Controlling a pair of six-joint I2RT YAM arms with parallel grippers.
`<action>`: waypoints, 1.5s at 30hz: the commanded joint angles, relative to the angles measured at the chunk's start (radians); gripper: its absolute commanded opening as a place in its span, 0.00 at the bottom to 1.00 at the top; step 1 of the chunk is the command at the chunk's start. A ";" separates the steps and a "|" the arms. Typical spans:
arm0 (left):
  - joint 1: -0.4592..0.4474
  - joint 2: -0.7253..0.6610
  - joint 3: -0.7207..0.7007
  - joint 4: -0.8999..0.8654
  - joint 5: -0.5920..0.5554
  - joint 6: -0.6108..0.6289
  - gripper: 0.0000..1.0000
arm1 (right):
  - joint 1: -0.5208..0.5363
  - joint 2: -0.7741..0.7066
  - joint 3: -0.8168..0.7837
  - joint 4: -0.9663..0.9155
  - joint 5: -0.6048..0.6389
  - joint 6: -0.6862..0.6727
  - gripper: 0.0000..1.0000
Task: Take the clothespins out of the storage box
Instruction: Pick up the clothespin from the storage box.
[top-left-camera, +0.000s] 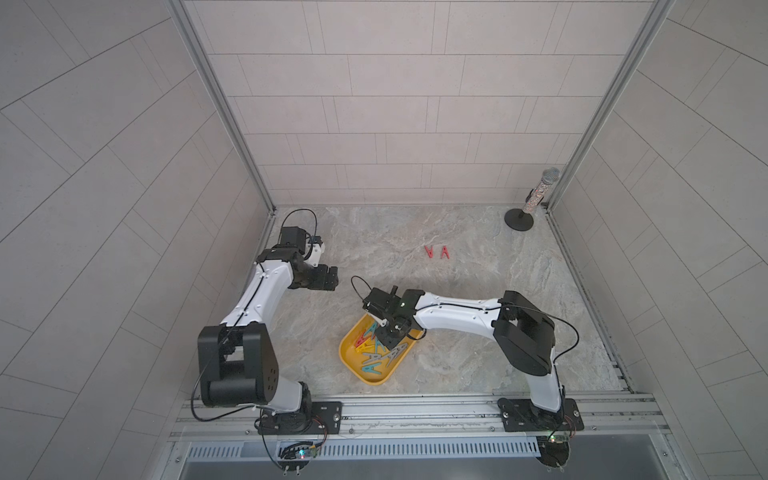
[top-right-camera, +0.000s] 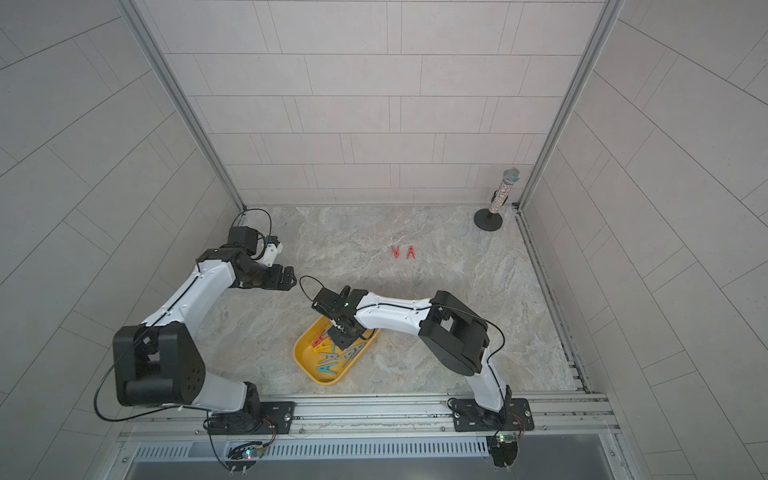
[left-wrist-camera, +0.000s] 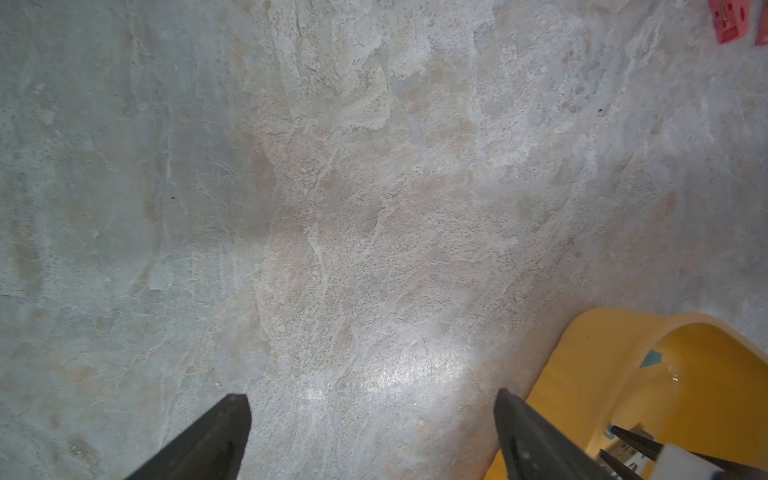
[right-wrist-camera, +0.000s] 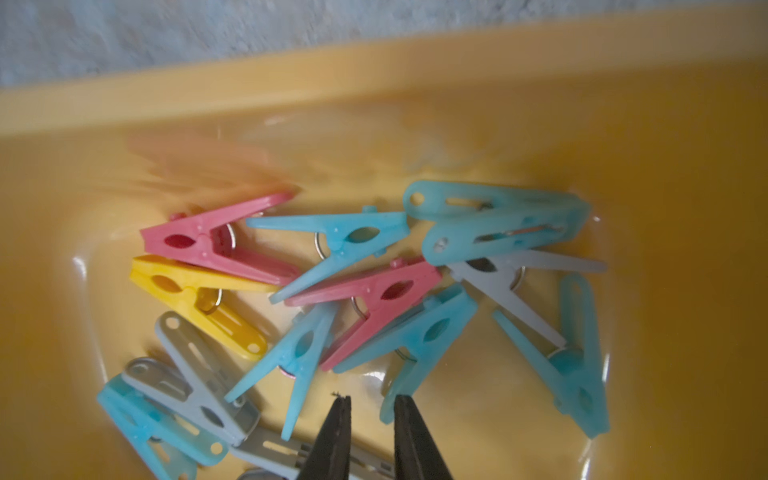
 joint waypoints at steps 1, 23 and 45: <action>0.005 -0.023 0.006 -0.002 -0.005 0.000 1.00 | 0.000 0.022 0.013 -0.014 0.043 0.011 0.22; 0.004 -0.024 0.006 0.000 -0.004 0.000 1.00 | -0.017 -0.093 -0.041 -0.001 0.022 0.080 0.36; 0.005 -0.027 0.011 -0.003 0.018 -0.010 1.00 | -0.091 -0.008 0.063 -0.049 -0.123 0.307 0.43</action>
